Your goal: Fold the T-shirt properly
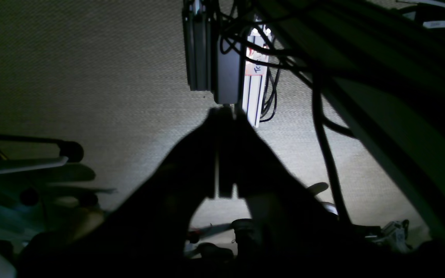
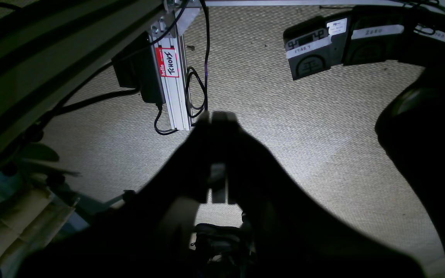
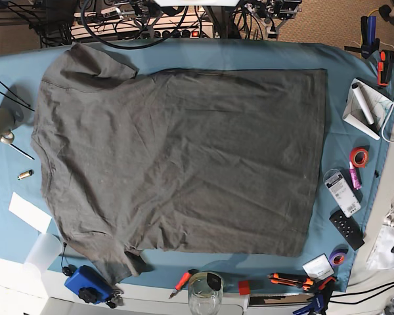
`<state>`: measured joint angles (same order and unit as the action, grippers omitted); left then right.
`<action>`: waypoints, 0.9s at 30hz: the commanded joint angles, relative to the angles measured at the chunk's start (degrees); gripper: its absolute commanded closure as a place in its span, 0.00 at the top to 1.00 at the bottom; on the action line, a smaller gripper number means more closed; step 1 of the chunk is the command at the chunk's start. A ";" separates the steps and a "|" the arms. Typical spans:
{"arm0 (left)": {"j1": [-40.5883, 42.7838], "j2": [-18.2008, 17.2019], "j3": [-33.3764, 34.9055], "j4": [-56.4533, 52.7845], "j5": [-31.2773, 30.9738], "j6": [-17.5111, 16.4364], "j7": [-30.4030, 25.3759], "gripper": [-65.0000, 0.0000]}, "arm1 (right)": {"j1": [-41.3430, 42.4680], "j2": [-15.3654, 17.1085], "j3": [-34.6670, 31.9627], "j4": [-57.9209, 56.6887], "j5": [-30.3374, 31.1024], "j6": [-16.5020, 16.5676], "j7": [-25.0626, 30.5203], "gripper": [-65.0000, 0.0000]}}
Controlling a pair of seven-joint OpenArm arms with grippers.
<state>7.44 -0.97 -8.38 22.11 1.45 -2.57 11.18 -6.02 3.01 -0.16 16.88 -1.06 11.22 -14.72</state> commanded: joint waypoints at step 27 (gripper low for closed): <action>27.56 -13.84 -0.04 32.52 -16.31 -7.58 2.99 0.00 | -31.47 13.09 0.15 41.68 10.08 0.33 -5.27 0.00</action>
<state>34.39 -14.33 -8.27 54.39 -14.63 -9.91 14.59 -36.88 15.59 -0.14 58.37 8.97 11.51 -20.34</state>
